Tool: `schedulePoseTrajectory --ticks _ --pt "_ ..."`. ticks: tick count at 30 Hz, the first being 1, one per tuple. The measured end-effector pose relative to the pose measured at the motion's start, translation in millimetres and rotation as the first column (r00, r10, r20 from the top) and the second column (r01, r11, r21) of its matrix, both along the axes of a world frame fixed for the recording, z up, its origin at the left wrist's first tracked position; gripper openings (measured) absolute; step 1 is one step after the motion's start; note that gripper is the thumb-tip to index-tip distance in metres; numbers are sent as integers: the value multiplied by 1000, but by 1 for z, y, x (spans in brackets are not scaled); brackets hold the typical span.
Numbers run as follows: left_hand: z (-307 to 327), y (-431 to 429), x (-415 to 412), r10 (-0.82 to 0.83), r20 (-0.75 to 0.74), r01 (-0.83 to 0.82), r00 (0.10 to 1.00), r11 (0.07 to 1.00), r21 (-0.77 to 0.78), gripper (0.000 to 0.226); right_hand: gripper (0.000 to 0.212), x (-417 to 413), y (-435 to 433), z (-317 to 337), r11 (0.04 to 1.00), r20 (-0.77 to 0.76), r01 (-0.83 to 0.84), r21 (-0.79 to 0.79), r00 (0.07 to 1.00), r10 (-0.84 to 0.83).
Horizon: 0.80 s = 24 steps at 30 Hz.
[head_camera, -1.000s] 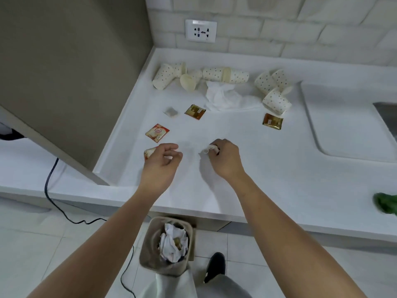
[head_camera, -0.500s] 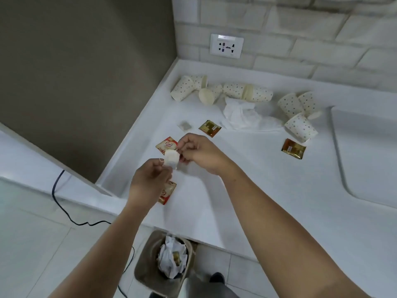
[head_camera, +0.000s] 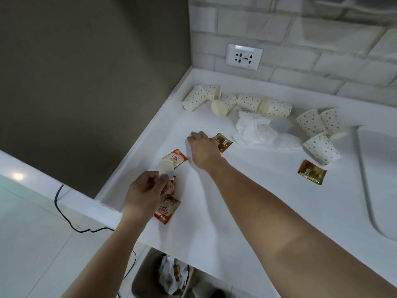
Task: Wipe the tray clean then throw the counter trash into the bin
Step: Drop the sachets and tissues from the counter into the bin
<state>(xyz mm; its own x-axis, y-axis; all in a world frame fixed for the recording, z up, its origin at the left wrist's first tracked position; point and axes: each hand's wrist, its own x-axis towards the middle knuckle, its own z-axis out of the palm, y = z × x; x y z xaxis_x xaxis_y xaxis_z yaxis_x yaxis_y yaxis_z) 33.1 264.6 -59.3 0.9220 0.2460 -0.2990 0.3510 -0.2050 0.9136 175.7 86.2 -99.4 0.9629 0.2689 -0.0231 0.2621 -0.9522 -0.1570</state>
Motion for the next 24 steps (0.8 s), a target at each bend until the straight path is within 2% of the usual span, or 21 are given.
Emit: schedulePoseTrajectory --ticks 7,9,12,15,17,20,24 --pt "-5 -4 11 2 -9 -2 1000 999 37 10 37 -3 0 -10 994 125 -58 -88 990 68" --pt "-5 -6 12 -14 -9 14 1000 998 53 11 34 -5 -3 -10 996 130 -81 -46 988 86" --pt "-5 -8 14 -27 -2 27 1000 999 26 11 29 -11 -11 -8 979 181 -65 192 983 29" --pt "-4 -10 16 -33 6 33 999 999 33 11 32 -15 -23 -6 868 180 31 496 974 -137" --pt "-5 -12 17 -26 13 26 1000 999 19 13 36 -15 -35 -2 791 157 103 603 957 -245" --pt "-4 -14 19 -25 19 24 1000 999 27 15 39 -12 -54 0 772 114 194 605 939 -325" --pt "-3 -17 21 -68 22 65 997 991 120 15 58 -4 -66 -5 848 -44 308 431 946 -321"
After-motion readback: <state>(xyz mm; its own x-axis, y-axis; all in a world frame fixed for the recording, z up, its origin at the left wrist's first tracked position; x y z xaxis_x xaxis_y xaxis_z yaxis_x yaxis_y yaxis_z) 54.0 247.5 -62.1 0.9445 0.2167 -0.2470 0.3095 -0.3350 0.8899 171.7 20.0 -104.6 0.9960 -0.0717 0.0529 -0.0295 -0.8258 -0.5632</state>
